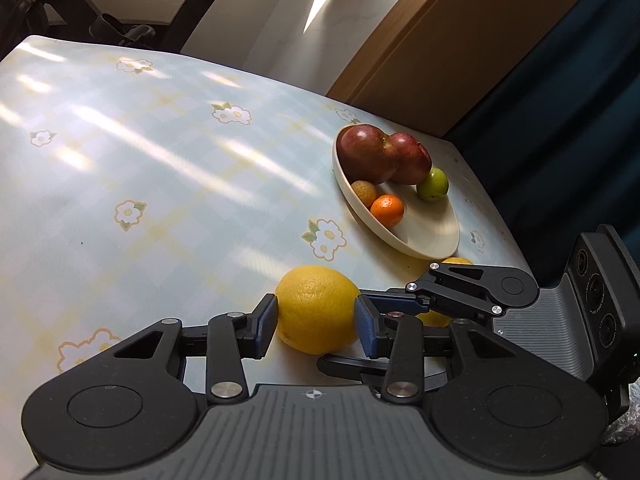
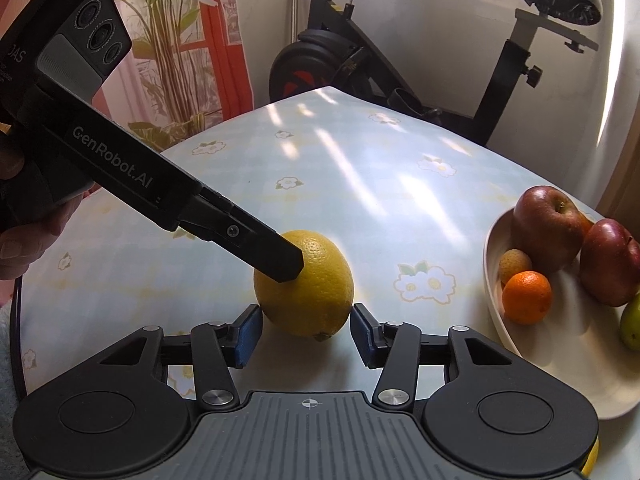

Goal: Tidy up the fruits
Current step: 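Close the right tool on the yellow grapefruit while the left tool presses its top, then carry the yellow grapefruit onto the cream plate and release it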

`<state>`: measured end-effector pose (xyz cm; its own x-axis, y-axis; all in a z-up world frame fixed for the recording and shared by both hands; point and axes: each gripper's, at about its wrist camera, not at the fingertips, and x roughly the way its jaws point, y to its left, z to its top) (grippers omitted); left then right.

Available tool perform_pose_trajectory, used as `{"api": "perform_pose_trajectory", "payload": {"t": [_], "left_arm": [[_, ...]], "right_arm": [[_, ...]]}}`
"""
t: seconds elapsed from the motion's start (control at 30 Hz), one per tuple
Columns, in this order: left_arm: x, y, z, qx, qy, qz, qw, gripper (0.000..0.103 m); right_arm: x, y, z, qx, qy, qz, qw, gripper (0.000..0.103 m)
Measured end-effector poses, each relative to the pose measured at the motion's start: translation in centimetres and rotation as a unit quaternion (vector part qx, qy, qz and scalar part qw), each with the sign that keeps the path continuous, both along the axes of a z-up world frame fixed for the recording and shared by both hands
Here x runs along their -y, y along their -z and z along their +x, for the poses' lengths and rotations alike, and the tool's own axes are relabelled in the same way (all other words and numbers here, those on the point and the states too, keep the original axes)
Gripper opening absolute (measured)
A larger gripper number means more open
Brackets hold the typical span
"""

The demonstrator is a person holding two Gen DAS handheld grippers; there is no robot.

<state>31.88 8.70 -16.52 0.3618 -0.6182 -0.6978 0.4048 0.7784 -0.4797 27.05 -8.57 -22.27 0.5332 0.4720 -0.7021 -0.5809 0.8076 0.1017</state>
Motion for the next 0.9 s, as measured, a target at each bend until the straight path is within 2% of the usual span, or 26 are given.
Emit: {"api": "perform_pose_trajectory", "payload": {"t": [0.23, 0.37, 0.67, 0.9], "left_arm": [[0.8, -0.6, 0.2, 0.003, -0.003, -0.010, 0.9999, 0.044], [2.5, -2.2, 0.5, 0.022, -0.002, -0.014, 0.9997, 0.044], [9.3, -5.6, 2.4, 0.061, 0.041, -0.002, 0.9973, 0.044], [15.2, -5.1, 5.0, 0.048, 0.070, 0.005, 0.9963, 0.044]], "right_arm": [[2.0, -1.1, -0.3, 0.014, 0.018, 0.028, 0.999, 0.044], [4.0, -2.6, -0.1, 0.032, 0.032, 0.039, 0.998, 0.044], [11.0, -4.9, 0.9, 0.057, 0.080, 0.048, 0.994, 0.044], [16.2, -3.7, 2.8, 0.042, 0.115, 0.049, 0.991, 0.044]]}}
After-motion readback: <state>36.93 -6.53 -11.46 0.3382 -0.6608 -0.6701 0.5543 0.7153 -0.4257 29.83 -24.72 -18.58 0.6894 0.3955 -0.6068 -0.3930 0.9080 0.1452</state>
